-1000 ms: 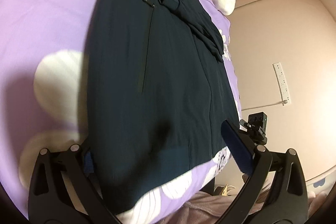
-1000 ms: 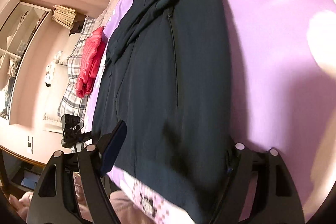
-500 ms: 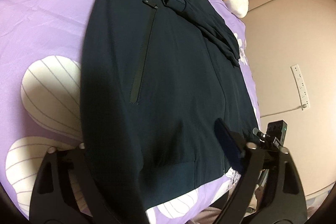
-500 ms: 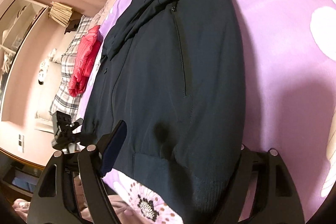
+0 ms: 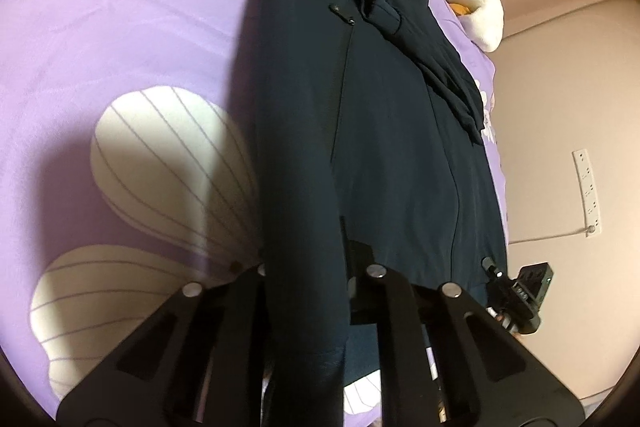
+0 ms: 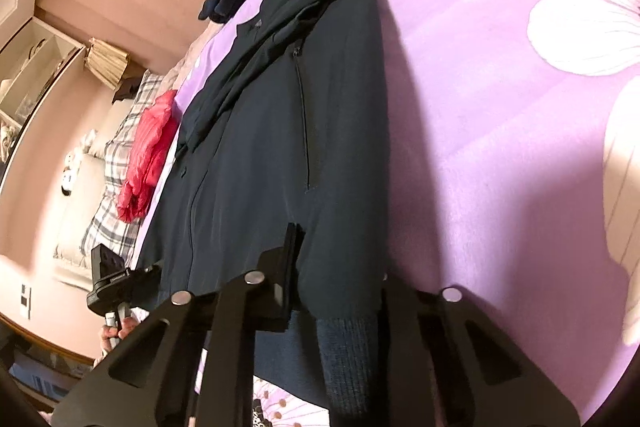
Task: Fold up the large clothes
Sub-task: 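Grasp the ribbed hem with both grippers and lift it toward the collar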
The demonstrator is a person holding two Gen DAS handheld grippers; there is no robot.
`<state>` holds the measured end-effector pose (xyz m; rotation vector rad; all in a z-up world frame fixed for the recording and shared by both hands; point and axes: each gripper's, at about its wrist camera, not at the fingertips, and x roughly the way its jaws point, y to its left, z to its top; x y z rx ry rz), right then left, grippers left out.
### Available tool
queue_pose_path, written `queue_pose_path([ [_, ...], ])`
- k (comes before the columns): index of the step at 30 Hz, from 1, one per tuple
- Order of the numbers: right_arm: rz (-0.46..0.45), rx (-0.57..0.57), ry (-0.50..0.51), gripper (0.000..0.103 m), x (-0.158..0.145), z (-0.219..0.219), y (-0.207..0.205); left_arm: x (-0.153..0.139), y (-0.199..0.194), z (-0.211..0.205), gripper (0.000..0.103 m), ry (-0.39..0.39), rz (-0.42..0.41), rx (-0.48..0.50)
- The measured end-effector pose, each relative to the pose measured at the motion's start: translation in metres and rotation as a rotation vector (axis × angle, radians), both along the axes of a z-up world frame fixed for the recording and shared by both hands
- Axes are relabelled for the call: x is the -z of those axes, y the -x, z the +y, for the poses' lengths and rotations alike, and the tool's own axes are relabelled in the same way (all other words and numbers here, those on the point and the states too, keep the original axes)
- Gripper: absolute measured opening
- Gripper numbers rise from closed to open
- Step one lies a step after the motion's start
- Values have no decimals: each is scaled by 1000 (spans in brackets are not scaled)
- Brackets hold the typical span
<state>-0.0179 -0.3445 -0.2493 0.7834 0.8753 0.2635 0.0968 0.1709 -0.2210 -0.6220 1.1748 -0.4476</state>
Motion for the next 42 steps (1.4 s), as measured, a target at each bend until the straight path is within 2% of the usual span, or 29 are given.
queue_pose_path([
  [8,-107,-25,-80,12,-30,3,-1,-42,16,-13,10,61,-143,22],
  [14,-183,-93,-54,12,-63,17,-8,-79,25,-24,10,76,-249,67],
  [19,-253,-137,-61,12,-84,21,6,-100,40,-22,10,101,-313,101],
  [29,-324,-191,-34,12,-123,13,40,-124,74,-6,10,115,-327,113],
  [32,-345,-214,9,12,-137,14,53,-138,85,-3,10,101,-347,124],
  [38,-438,-275,85,12,-169,20,82,-172,112,-4,10,71,-405,185],
  [42,-520,-332,117,12,-191,28,104,-194,136,0,10,117,-458,209],
])
